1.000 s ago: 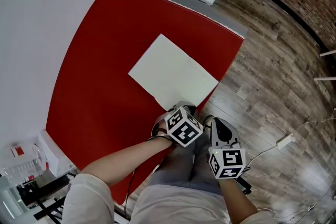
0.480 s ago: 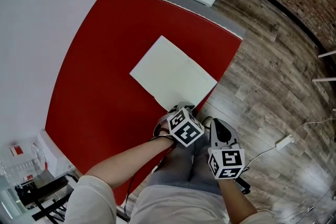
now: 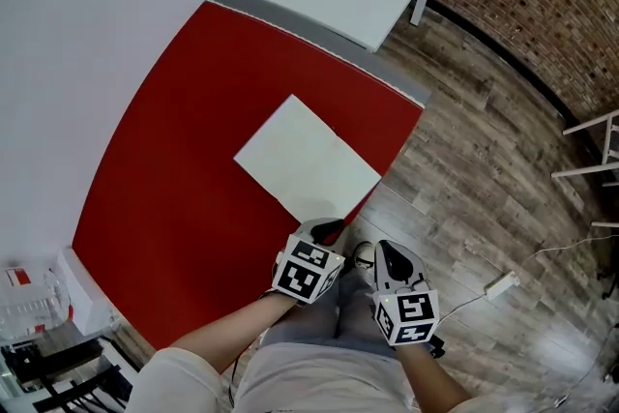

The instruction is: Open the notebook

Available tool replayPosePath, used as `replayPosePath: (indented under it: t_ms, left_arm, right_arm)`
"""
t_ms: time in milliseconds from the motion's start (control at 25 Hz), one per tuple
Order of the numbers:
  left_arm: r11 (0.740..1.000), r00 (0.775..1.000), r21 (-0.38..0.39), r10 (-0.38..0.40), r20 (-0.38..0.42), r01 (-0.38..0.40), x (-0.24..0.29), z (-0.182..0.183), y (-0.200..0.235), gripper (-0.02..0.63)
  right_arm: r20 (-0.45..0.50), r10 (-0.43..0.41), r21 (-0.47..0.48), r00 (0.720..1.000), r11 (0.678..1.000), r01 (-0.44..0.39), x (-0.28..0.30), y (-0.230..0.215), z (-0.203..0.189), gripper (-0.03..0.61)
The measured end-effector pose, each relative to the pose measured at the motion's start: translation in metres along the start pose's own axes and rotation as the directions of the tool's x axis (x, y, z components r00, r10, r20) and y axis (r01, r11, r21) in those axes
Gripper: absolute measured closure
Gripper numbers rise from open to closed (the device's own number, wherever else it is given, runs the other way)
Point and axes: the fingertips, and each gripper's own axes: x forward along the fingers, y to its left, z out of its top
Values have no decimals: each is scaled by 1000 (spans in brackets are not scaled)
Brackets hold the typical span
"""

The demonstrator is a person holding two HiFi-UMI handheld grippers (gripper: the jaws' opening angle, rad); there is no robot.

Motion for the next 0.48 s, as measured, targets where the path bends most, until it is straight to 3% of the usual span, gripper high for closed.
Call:
replayPosePath:
  t_ms: [80,200,360,480]
  left_arm:
    - [997,993,-63,46,112,-39,-36,17,-1,606]
    - [990,964,-115,109,244,-83,-91,32,-9,606]
    - [981,899,-98,195,391,-170,-148,46,-17,606]
    - [968,850,-146,251,463,-207,-171,46,-15,607]
  right_arm:
    - [7,10,-33,1000,999,-9,-14,5,16,572]
    - [29,30,-66,999,997,-28,-35,15,42,572]
    - [74,80,-111,994,991,-72,-49,39,77,572]
    - [100,112,-144,989,985,-97,-58,62,91,572]
